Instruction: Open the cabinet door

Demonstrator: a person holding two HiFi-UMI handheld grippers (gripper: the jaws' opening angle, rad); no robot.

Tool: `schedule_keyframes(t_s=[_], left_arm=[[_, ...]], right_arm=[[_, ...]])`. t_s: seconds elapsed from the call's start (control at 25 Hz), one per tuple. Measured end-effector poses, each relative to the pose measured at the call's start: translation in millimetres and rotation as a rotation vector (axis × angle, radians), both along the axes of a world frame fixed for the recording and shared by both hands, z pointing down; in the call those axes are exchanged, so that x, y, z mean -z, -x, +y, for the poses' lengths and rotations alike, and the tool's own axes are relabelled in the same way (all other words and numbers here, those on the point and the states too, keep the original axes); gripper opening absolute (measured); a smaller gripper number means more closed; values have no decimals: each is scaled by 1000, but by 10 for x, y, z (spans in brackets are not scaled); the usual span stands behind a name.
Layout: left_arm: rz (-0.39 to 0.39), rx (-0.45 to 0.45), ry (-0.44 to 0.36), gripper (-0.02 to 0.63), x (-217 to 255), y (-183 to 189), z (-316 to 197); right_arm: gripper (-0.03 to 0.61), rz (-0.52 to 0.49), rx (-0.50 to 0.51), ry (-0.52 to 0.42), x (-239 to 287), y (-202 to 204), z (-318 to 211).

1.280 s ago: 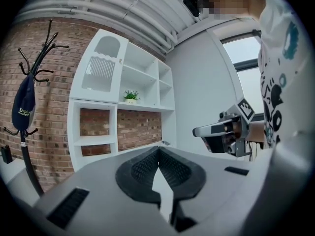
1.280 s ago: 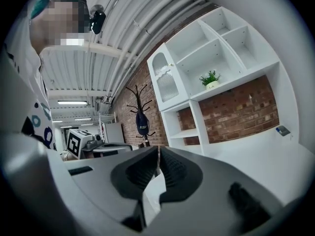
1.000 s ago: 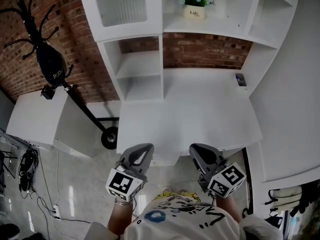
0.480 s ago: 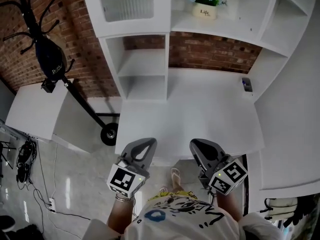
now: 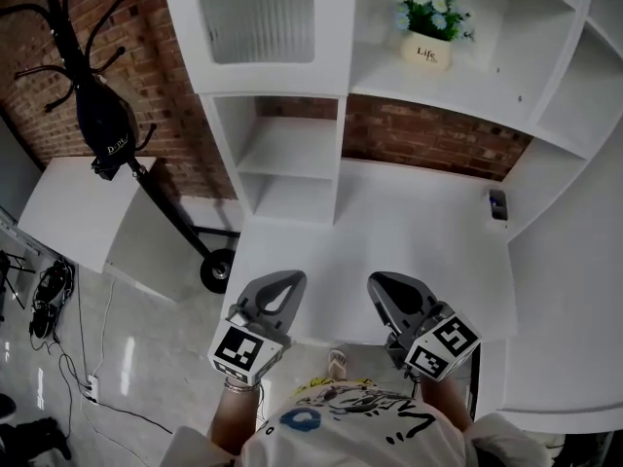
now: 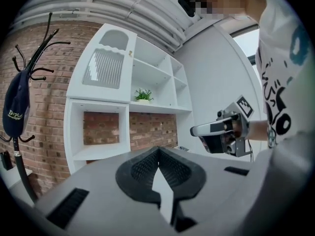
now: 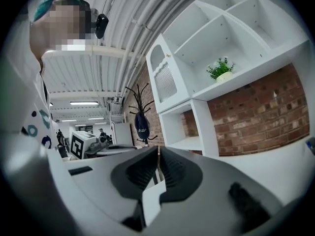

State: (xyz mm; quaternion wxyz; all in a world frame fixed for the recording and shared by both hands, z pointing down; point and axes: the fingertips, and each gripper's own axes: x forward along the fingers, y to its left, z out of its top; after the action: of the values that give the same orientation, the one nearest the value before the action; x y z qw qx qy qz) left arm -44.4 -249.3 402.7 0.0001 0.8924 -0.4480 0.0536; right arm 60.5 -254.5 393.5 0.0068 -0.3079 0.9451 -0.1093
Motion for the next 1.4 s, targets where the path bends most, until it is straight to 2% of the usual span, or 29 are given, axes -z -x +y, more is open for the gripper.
schedule_keyframes(t_s=[0.32,0.56,0.68,0.88,1.12,1.32,1.4], left_arm=[[5,44,-35,14,159,-88,-475],[27,66,-49,15,302,-128,-710],[40,64,-87,14,413,-136,-833],[26,82,-114,14,544,-49,-1017],[34,86,-127,14,666,90,-1211],[13,73,-140,14,750,258,-1397],[7,65,-143,14,790,306,-1484]], right_arm=[[29,1,82,-56,155,-16,-496],[29,-7,105,-85,265,-85,-747],[29,-39,111,-106,391,-100,-890],[29,-39,126,-173,623,2,-1134],[29,-43,92,-228,900,182,-1471],[29,-68,-21,-266,1212,276,-1764],[29,-70,-35,-282,1318,315,-1843]])
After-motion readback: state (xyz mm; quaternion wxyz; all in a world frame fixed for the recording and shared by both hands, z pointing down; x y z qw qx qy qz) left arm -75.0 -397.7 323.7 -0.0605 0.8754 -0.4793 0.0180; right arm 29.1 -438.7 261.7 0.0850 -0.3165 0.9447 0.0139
